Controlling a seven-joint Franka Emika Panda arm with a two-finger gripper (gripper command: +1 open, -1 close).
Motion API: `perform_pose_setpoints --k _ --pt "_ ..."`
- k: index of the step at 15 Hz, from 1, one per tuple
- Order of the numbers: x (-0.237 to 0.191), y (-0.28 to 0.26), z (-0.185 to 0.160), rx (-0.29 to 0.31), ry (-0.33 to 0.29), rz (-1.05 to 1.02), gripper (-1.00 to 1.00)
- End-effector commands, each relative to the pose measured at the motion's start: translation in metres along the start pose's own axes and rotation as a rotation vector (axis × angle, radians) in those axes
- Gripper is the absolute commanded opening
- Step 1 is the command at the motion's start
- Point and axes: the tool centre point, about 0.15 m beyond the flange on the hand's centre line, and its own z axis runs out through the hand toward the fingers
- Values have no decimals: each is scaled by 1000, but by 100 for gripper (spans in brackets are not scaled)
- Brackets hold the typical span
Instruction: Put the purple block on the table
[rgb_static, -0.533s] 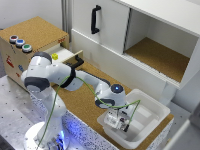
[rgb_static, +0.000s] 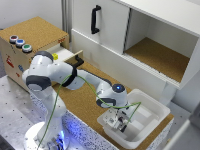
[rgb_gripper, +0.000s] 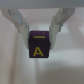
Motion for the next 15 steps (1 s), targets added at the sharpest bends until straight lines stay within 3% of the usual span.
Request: perform_pose_setpoints --k 1,9,13,15 --pt "39 -54 -112 77 -47 -30 -100" --pt "27 -211 -79 105 -154 -124 -100" --pt "23 -273 -26 21 -87 -169 -100" --pt "14 -284 5 0 -102 -134 -100"
